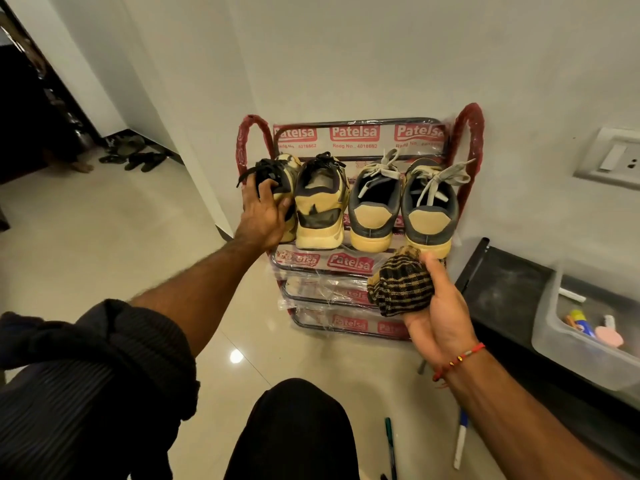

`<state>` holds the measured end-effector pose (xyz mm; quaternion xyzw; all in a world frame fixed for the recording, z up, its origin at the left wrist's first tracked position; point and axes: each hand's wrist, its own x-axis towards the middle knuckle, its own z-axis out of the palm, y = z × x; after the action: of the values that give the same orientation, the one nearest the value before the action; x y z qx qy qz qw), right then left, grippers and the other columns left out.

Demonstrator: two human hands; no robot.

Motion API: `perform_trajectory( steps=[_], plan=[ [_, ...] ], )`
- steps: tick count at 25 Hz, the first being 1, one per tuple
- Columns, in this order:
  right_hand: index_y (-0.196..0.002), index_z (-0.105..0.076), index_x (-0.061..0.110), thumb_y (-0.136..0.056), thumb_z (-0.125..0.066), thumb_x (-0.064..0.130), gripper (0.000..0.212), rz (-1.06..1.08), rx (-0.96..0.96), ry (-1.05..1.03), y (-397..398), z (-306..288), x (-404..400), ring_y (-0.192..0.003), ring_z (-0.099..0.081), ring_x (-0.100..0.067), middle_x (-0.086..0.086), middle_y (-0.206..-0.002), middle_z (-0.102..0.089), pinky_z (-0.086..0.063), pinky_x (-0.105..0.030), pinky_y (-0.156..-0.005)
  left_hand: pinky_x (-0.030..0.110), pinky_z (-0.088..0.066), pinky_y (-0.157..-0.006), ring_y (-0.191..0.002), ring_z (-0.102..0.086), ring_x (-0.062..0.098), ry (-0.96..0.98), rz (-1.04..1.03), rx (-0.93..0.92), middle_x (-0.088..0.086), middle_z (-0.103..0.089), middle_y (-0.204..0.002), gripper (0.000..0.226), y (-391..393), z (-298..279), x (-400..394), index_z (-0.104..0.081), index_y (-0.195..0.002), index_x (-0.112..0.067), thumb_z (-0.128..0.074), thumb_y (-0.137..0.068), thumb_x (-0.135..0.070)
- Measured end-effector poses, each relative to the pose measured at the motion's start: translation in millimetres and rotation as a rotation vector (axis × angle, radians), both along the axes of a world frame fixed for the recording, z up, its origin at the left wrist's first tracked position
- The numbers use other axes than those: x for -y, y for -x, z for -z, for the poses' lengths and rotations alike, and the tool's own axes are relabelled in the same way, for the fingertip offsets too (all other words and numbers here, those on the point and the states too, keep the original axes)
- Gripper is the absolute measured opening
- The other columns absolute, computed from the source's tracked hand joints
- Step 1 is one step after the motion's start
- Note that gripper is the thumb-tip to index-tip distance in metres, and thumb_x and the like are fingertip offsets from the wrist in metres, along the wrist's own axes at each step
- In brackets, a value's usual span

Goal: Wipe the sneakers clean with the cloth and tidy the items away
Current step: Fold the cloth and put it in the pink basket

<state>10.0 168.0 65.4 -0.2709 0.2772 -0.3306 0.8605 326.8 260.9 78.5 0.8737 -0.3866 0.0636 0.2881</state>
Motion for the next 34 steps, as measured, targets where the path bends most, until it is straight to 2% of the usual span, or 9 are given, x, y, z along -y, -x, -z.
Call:
perform_trajectory(
  steps=[5,7,10,13,16,22,26,30,34],
  plan=[
    [-0.135,-0.053,0.004,-0.087,-0.065,0.012,0.051,-0.098,0.022,0.027,16,-7,-2,-0.118,-0.061,-0.038,-0.023,-0.129,-0.061,-0.052,-0.055,-0.096,0.069,-0.017,-0.118,-0.152,-0.001,0.044,0.053,-0.099,0.018,0.014,0.006,-0.166,0.076,34,-12,-21,-0.027,-0.148,-0.024,-0.066,-0.083,-0.026],
    [-0.134,-0.054,0.008,-0.089,-0.064,0.011,0.046,-0.125,0.020,0.042,30,-15,-5,-0.114,-0.064,-0.035,-0.019,-0.125,-0.065,-0.055,-0.052,-0.091,0.063,-0.012,-0.121,-0.153,0.000,0.038,0.118,-0.093,0.108,0.009,0.003,-0.166,0.068,82,-23,-24,-0.038,-0.142,-0.027,-0.067,-0.081,-0.020],
    [-0.131,-0.056,0.010,-0.088,-0.067,0.019,0.045,-0.081,-0.042,0.108,60,-32,-8,-0.110,-0.067,-0.030,-0.016,-0.120,-0.069,-0.056,-0.050,-0.089,0.057,-0.021,-0.118,-0.149,-0.015,0.033,-0.014,0.129,0.056,0.004,-0.017,-0.162,0.043,166,-34,-10,-0.051,-0.130,-0.032,-0.060,-0.089,-0.043],
    [-0.127,-0.056,0.005,-0.088,-0.068,0.024,0.045,-0.010,-0.114,0.138,100,-45,-4,-0.109,-0.068,-0.030,-0.018,-0.117,-0.070,-0.053,-0.052,-0.094,0.043,-0.045,-0.104,-0.130,-0.049,0.020,-0.143,0.389,-0.633,0.001,-0.052,-0.145,0.053,254,-40,15,-0.053,-0.134,-0.027,-0.039,-0.099,-0.064],
    [-0.128,-0.056,0.005,-0.092,-0.065,0.026,0.043,0.042,-0.167,0.158,145,-56,0,-0.109,-0.068,-0.029,-0.017,-0.118,-0.069,-0.054,-0.052,-0.093,0.039,-0.053,-0.094,-0.116,-0.065,0.020,-0.018,0.420,-1.303,0.003,-0.069,-0.127,0.061,326,-36,34,-0.056,-0.135,-0.019,-0.051,-0.095,-0.065],
    [-0.120,-0.061,0.009,-0.098,-0.055,0.032,0.032,0.074,-0.293,0.252,229,-62,-5,-0.103,-0.070,-0.026,-0.014,-0.113,-0.072,-0.059,-0.046,-0.081,0.040,-0.060,-0.081,-0.093,-0.072,0.022,0.081,0.393,-1.729,0.010,-0.075,-0.103,0.031,401,-20,40,-0.067,-0.117,-0.009,-0.064,-0.098,-0.033],
    [-0.115,-0.058,0.020,-0.094,-0.063,0.035,0.027,0.025,-0.548,0.331,270,-43,-4,-0.095,-0.071,-0.020,-0.006,-0.109,-0.072,-0.061,-0.042,-0.069,0.047,-0.061,-0.082,-0.090,-0.069,0.023,0.139,0.359,-1.596,0.010,-0.070,-0.099,0.012,411,-4,48,-0.061,-0.102,-0.012,-0.060,-0.101,-0.024],
    [-0.124,-0.052,0.020,-0.083,-0.073,0.040,0.050,0.063,-0.963,0.568,295,-24,23,-0.111,-0.059,-0.020,-0.008,-0.127,-0.060,-0.055,-0.043,-0.092,0.044,-0.062,-0.084,-0.094,-0.069,0.018,0.190,0.505,-1.300,0.004,-0.071,-0.099,0.014,400,-6,53,-0.060,-0.111,-0.012,-0.057,-0.103,-0.022],
    [-0.148,-0.035,0.027,-0.088,-0.072,0.027,0.071,-0.240,-0.751,0.778,275,-20,27,-0.126,-0.051,-0.008,0.005,-0.141,-0.050,-0.048,-0.023,-0.095,0.021,-0.054,-0.069,-0.083,-0.065,0.007,0.074,0.827,-1.024,-0.008,-0.070,-0.086,0.012,396,0,51,-0.058,-0.112,-0.011,-0.056,-0.103,-0.017]
  ],
)
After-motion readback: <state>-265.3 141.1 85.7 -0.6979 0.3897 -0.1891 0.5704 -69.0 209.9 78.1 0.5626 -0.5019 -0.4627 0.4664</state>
